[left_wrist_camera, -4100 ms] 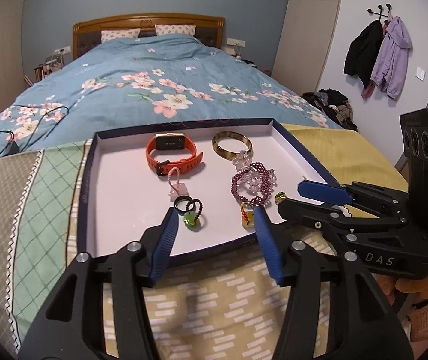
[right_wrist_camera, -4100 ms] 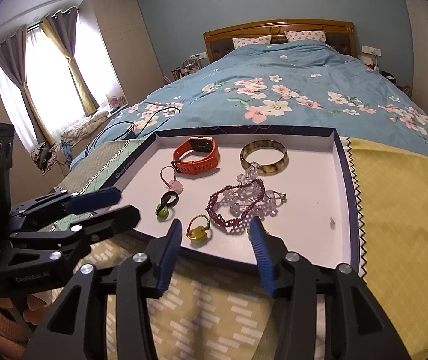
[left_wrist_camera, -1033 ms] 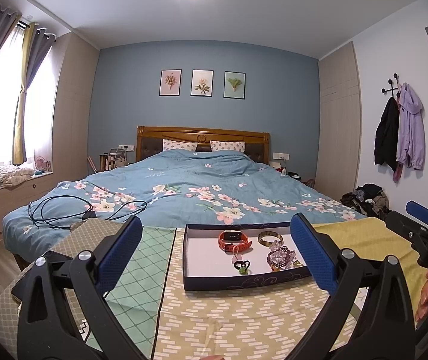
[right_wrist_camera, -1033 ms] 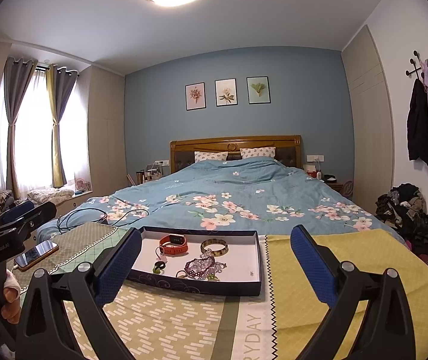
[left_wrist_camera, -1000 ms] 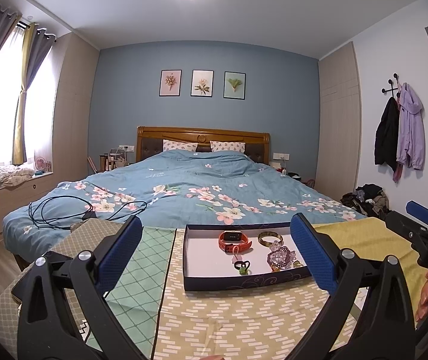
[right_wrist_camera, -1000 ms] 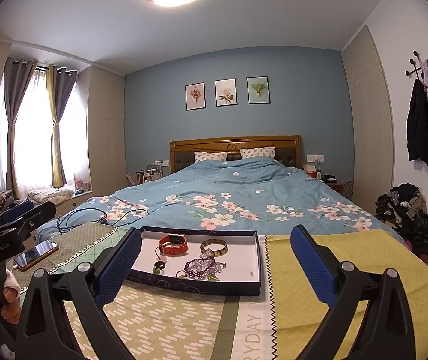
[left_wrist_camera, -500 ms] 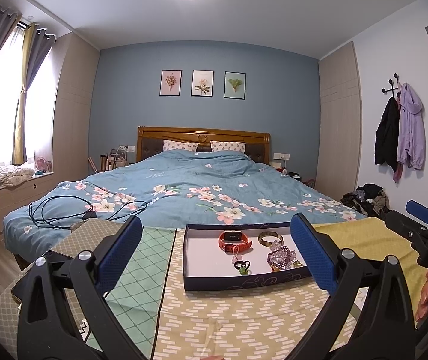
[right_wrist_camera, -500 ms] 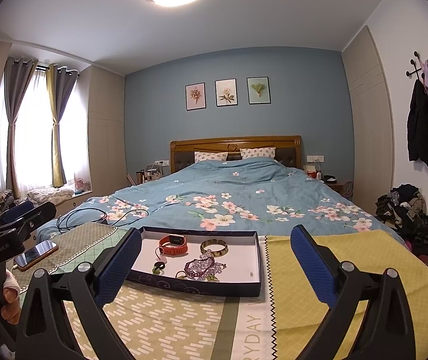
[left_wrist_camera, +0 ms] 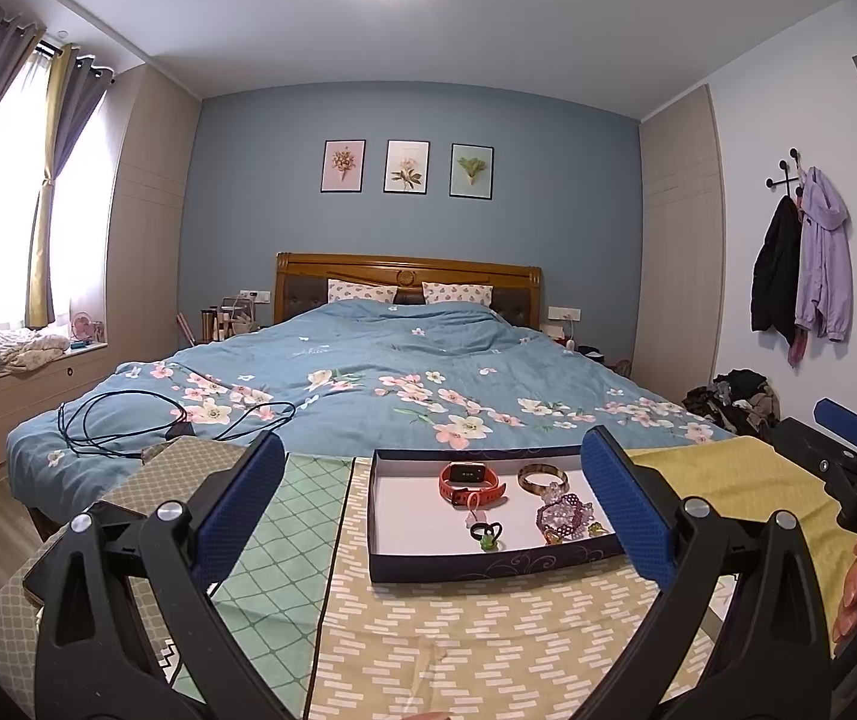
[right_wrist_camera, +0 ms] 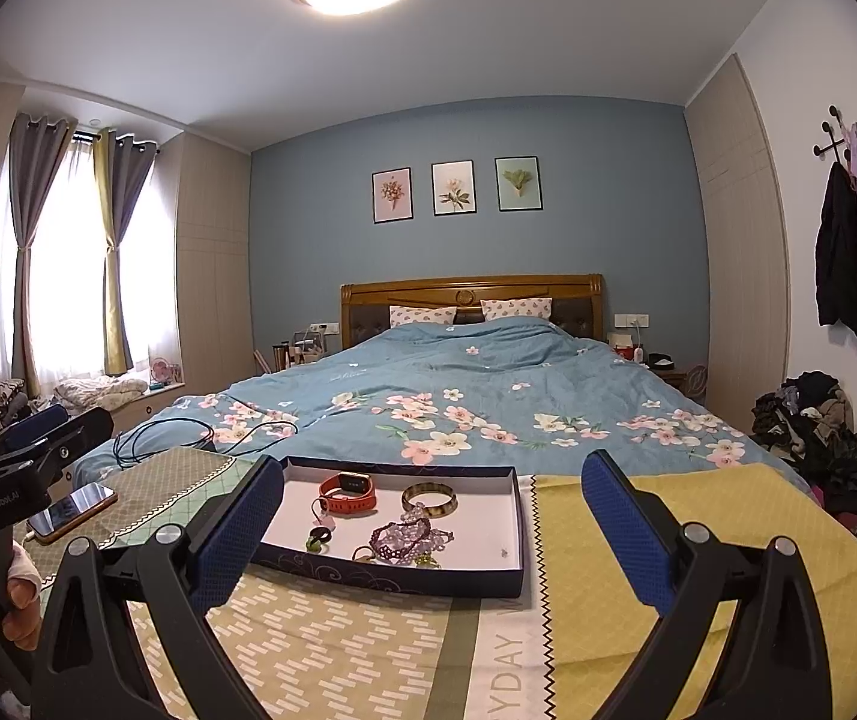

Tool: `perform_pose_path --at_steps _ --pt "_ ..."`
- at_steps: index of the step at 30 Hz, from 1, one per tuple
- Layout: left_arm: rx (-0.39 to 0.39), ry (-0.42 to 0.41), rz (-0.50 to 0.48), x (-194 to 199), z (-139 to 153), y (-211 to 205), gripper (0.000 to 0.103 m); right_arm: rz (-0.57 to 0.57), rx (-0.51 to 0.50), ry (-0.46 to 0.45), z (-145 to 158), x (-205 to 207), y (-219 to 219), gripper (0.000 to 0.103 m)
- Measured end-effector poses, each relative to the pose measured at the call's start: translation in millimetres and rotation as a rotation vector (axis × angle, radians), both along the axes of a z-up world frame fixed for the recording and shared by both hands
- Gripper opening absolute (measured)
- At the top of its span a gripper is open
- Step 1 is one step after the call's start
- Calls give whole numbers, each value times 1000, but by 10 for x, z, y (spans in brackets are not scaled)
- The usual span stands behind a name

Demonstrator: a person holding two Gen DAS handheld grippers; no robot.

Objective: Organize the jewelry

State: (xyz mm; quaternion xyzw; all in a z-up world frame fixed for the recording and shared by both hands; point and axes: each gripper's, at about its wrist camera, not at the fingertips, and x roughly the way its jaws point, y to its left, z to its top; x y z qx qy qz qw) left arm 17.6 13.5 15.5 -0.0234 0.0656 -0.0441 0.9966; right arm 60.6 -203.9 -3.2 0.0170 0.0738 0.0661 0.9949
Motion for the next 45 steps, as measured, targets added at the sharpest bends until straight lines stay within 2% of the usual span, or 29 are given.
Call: perform_pose_path --at_steps 45 --pt "6 7 5 -15 -20 16 97 5 9 9 -2 18 34 96"
